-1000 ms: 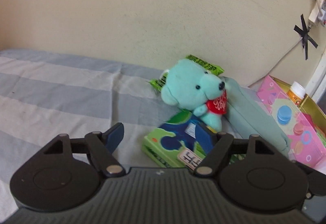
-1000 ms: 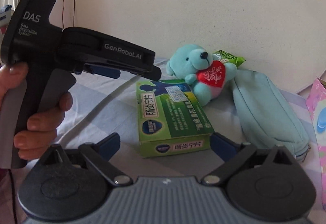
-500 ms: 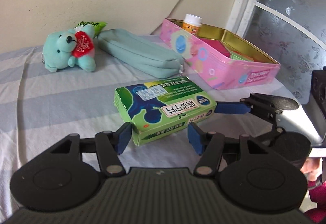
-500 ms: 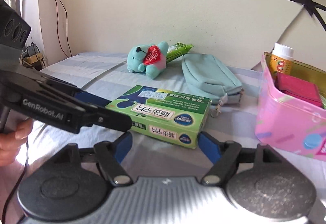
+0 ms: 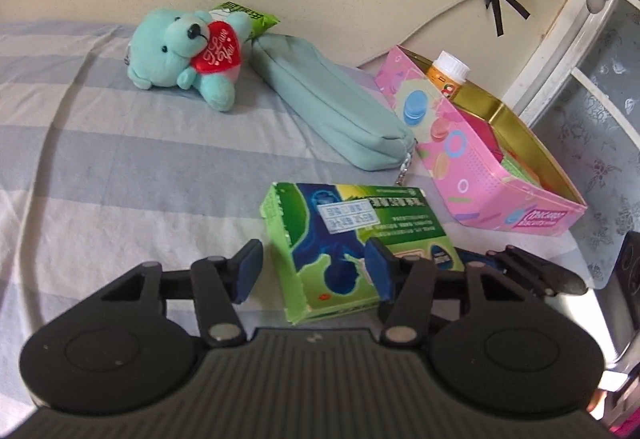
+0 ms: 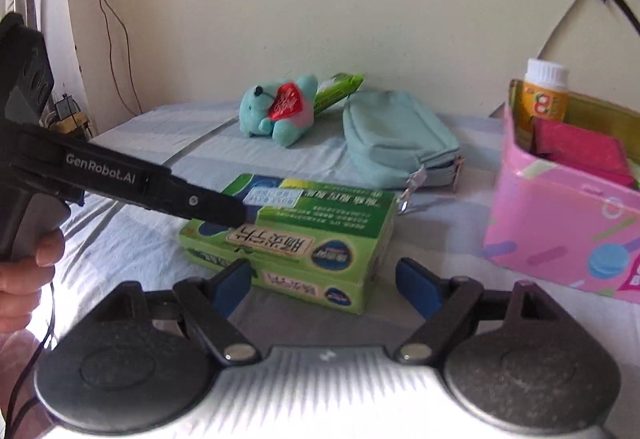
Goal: Organize objects
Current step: 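Carry the medicine box over the pink tin and release it inside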
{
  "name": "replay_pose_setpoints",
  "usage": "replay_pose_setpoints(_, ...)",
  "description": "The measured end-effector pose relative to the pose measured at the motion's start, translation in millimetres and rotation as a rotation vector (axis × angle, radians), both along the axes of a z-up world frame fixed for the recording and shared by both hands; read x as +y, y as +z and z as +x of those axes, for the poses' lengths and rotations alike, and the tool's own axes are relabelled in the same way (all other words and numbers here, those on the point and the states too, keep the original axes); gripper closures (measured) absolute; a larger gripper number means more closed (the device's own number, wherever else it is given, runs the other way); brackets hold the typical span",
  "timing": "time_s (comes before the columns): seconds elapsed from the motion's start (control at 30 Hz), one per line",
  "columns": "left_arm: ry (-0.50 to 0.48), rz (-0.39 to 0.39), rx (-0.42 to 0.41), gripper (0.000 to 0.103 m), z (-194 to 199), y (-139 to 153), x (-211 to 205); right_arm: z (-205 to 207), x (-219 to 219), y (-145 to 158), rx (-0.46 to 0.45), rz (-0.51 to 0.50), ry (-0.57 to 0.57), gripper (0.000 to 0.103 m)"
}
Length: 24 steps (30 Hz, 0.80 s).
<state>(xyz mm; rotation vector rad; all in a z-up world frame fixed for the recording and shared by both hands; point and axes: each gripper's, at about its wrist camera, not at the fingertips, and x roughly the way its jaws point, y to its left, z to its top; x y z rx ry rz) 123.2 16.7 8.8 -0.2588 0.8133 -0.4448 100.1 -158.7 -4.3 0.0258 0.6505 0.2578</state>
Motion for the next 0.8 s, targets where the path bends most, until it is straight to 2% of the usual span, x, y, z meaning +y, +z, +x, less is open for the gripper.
replay_pose_setpoints(0.03,0.011,0.023,-0.011,0.049,-4,3,-5,-4,4,0,-0.012,-0.023,-0.002,0.029)
replay_pose_setpoints(0.1,0.009,0.084,-0.084,0.049,-17,15,-18,-14,4,1,-0.046,-0.037,-0.010,0.032)
replay_pose_setpoints(0.2,-0.016,0.123,-0.206,0.049,-36,41,-35,-35,-3,14,-0.154,-0.046,-0.050,0.034)
replay_pose_setpoints(0.33,-0.054,0.131,-0.375,0.049,-51,83,-65,-62,-16,40,-0.353,-0.118,-0.142,0.034)
replay_pose_setpoints(0.43,-0.100,0.121,-0.453,0.049,-49,100,-96,-72,-38,52,-0.434,-0.152,-0.224,0.034)
replay_pose_setpoints(0.67,-0.169,0.102,-0.475,0.049,-19,91,-173,-70,-107,55,-0.414,-0.168,-0.355,0.034)
replay_pose_setpoints(0.8,-0.193,0.122,-0.492,0.049,-6,82,-212,-57,-140,47,-0.380,-0.191,-0.416,0.035)
